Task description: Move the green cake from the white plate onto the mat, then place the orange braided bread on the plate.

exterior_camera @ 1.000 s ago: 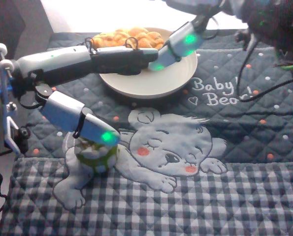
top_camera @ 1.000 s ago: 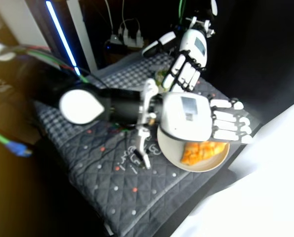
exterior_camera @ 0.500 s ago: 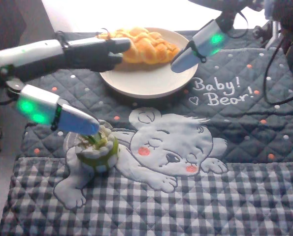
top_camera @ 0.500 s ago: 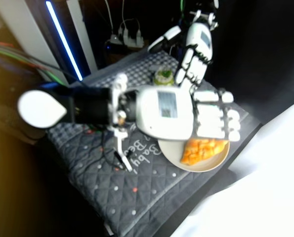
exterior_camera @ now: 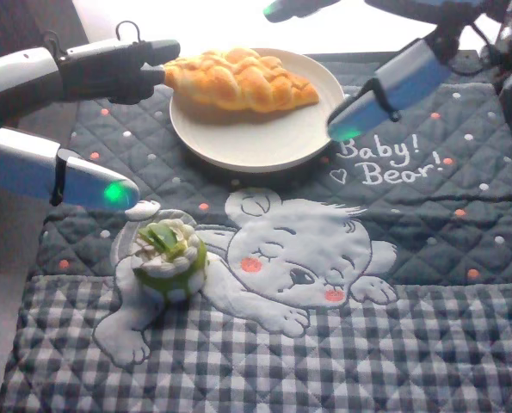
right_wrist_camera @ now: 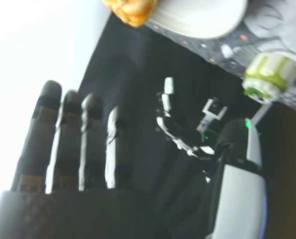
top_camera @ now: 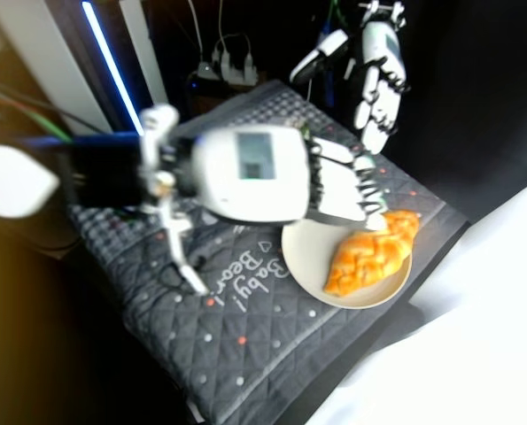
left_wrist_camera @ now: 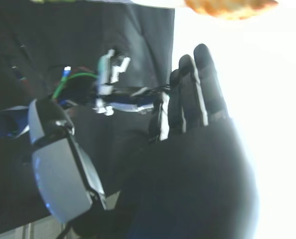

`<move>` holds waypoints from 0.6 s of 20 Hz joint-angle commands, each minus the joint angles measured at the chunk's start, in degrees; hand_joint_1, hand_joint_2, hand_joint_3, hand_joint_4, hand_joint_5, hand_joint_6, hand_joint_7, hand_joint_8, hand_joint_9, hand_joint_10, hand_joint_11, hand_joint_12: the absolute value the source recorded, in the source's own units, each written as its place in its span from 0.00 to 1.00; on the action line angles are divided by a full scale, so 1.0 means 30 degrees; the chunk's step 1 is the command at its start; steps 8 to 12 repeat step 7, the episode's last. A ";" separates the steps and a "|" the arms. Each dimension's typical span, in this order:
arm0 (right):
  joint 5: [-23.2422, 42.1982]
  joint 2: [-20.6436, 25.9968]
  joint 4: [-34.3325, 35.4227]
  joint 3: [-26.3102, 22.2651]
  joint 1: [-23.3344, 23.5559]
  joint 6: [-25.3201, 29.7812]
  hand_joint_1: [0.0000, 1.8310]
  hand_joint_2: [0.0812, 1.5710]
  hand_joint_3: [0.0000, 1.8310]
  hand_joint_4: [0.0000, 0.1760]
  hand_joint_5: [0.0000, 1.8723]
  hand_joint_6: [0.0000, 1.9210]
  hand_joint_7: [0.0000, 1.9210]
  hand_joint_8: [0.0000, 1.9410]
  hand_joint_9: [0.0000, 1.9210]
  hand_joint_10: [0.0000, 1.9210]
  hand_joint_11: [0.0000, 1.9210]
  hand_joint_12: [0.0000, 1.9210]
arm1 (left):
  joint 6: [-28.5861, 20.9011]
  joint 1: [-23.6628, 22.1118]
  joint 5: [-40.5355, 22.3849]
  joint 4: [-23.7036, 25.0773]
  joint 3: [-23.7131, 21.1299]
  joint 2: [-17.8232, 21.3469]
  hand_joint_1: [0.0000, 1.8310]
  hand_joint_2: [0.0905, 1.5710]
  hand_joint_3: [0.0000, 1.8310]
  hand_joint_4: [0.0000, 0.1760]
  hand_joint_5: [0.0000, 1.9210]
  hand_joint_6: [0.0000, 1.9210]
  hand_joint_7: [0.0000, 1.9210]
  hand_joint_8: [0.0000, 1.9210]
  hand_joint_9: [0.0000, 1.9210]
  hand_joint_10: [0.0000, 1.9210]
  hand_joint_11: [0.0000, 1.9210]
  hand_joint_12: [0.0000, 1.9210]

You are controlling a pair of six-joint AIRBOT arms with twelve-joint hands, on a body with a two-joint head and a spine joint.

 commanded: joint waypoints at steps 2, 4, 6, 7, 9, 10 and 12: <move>0.2001 0.1099 0.0770 -0.0580 0.0296 0.0025 0.46 0.36 0.00 0.89 0.18 0.00 0.22 0.00 0.22 0.00 0.23 0.06 | 0.0142 -0.0031 -0.2327 -0.1159 -0.0007 0.0170 0.32 0.39 0.00 1.00 0.01 0.00 0.13 0.00 0.16 0.00 0.16 0.12; 0.2242 0.2057 0.0711 -0.1275 0.0279 0.0023 0.46 0.36 0.00 0.80 0.09 0.00 0.08 0.00 0.09 0.00 0.13 0.01 | 0.0203 0.0024 -0.2449 -0.1319 -0.0017 0.0209 0.30 0.39 0.00 0.98 0.01 0.00 0.12 0.00 0.17 0.00 0.16 0.13; 0.2248 0.2743 0.0518 -0.1779 0.0212 0.0021 0.43 0.39 0.01 1.00 0.07 0.00 0.09 0.01 0.08 0.00 0.12 0.00 | 0.0352 0.0196 -0.2634 -0.1554 -0.0088 0.0314 0.32 0.36 0.00 1.00 0.01 0.00 0.15 0.00 0.20 0.00 0.18 0.15; 0.2246 0.3045 0.0514 -0.1978 0.0134 0.0021 0.43 0.39 0.01 1.00 0.07 0.00 0.09 0.01 0.08 0.00 0.12 0.00 | 0.0463 0.0343 -0.2795 -0.1739 -0.0158 0.0419 0.32 0.36 0.00 1.00 0.01 0.00 0.15 0.00 0.20 0.00 0.18 0.15; 0.2246 0.3045 0.0514 -0.1978 0.0134 0.0021 0.43 0.39 0.01 1.00 0.07 0.00 0.09 0.01 0.08 0.00 0.12 0.00 | 0.0463 0.0343 -0.2795 -0.1739 -0.0158 0.0419 0.32 0.36 0.00 1.00 0.01 0.00 0.15 0.00 0.20 0.00 0.18 0.15; 0.2246 0.3045 0.0514 -0.1978 0.0134 0.0021 0.43 0.39 0.01 1.00 0.07 0.00 0.09 0.01 0.08 0.00 0.12 0.00 | 0.0463 0.0343 -0.2795 -0.1739 -0.0158 0.0419 0.32 0.36 0.00 1.00 0.01 0.00 0.15 0.00 0.20 0.00 0.18 0.15; 0.2246 0.3045 0.0514 -0.1978 0.0134 0.0021 0.43 0.39 0.01 1.00 0.07 0.00 0.09 0.01 0.08 0.00 0.12 0.00 | 0.0463 0.0343 -0.2795 -0.1739 -0.0158 0.0419 0.32 0.36 0.00 1.00 0.01 0.00 0.15 0.00 0.20 0.00 0.18 0.15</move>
